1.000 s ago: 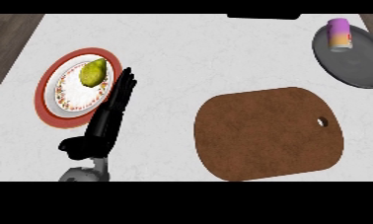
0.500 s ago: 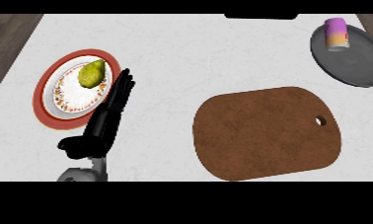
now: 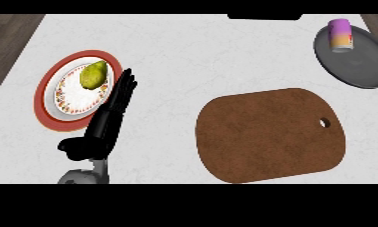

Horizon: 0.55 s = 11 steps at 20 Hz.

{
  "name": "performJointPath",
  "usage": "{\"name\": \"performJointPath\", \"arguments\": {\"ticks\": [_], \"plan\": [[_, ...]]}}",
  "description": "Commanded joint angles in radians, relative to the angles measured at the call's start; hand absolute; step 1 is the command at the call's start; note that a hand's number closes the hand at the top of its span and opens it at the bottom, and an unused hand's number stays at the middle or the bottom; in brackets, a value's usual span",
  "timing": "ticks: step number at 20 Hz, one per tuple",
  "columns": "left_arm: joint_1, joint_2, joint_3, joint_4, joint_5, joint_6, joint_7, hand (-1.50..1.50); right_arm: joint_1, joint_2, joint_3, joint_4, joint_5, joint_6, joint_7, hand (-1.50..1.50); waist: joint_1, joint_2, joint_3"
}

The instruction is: Pick the can from the cutting board and place it in the pan

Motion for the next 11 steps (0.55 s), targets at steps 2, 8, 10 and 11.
{"name": "performJointPath", "arguments": {"ticks": [2, 8, 10, 11], "plan": [[-0.031, -0.011, 0.003, 0.016, -0.001, 0.008, 0.025, 0.0, 0.016, -0.03, 0.007, 0.01, -0.002, 0.108, -0.108, -1.5, -0.005, 0.001, 0.0], [-0.008, 0.005, 0.015, -0.025, -0.001, 0.009, 0.027, 0.0, 0.012, -0.046, 0.023, 0.001, -0.002, 0.082, -0.118, -1.5, -0.003, -0.004, -0.002], [-0.005, 0.022, 0.028, -0.012, 0.025, -0.027, 0.01, 0.0, 0.026, -0.056, 0.017, -0.001, -0.006, 0.038, -0.141, -1.5, -0.001, -0.001, -0.001], [0.007, 0.016, 0.008, -0.013, 0.003, -0.018, 0.002, 0.0, 0.029, -0.024, 0.032, -0.013, 0.008, -0.014, -0.162, -1.5, 0.002, -0.001, 0.0]]}}
